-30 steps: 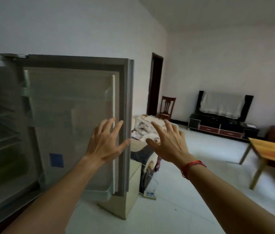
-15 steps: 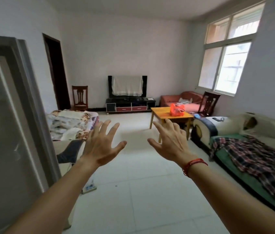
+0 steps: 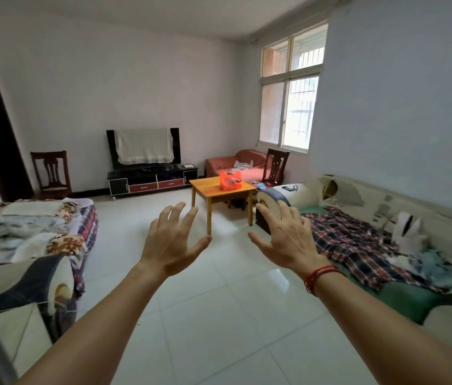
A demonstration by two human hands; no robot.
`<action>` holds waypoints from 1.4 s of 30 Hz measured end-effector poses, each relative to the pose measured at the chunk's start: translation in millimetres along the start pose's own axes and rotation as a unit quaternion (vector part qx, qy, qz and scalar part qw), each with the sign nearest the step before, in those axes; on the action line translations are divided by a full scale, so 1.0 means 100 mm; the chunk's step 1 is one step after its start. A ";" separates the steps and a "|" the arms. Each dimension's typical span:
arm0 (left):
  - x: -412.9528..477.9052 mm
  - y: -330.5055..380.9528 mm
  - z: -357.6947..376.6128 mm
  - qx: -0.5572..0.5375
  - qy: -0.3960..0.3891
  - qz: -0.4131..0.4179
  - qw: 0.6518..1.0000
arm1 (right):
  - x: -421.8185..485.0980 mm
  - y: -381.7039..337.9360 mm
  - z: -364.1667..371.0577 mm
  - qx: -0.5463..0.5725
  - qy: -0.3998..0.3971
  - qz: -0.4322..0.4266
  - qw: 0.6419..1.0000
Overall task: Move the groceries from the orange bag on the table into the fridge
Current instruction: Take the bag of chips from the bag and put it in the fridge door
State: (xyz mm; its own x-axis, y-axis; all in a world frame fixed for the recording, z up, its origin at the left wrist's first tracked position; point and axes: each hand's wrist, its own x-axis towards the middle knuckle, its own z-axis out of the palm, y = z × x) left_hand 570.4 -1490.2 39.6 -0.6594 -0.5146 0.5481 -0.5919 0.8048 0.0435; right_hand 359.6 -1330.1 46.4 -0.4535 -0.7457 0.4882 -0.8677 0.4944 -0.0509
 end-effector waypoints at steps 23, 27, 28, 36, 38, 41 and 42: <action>0.59 0.28 0.84 -0.020 -0.004 0.025 0.999 | 0.42 0.66 0.57 0.001 -0.052 0.015 0.999; 0.78 0.21 1.13 -0.025 -0.011 0.035 0.999 | 0.63 0.72 0.81 0.007 -0.063 0.019 0.998; 0.85 0.18 1.21 -0.029 -0.015 0.036 0.999 | 0.70 0.73 0.88 0.005 -0.065 0.018 0.998; 1.65 -0.25 2.06 -0.054 -0.034 0.044 0.997 | 1.59 0.70 1.72 -0.018 -0.090 0.033 0.995; 1.94 -0.42 2.27 -0.059 -0.038 0.045 0.997 | 1.90 0.68 1.95 -0.022 -0.102 0.033 0.994; 2.39 -0.68 2.58 -0.064 -0.045 0.044 0.996 | 2.39 0.66 2.23 -0.025 -0.115 0.031 0.993; 2.55 -0.75 2.67 -0.067 -0.046 0.043 0.996 | 2.55 0.66 2.31 -0.025 -0.117 0.032 0.992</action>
State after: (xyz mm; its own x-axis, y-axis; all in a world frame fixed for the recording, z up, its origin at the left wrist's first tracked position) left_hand 323.5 -1760.7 -46.9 -0.7486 -0.4613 0.4763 -0.4673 0.8767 0.1146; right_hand 139.7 -1590.9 -33.6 -0.5468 -0.7926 0.2697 -0.8273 0.5610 -0.0286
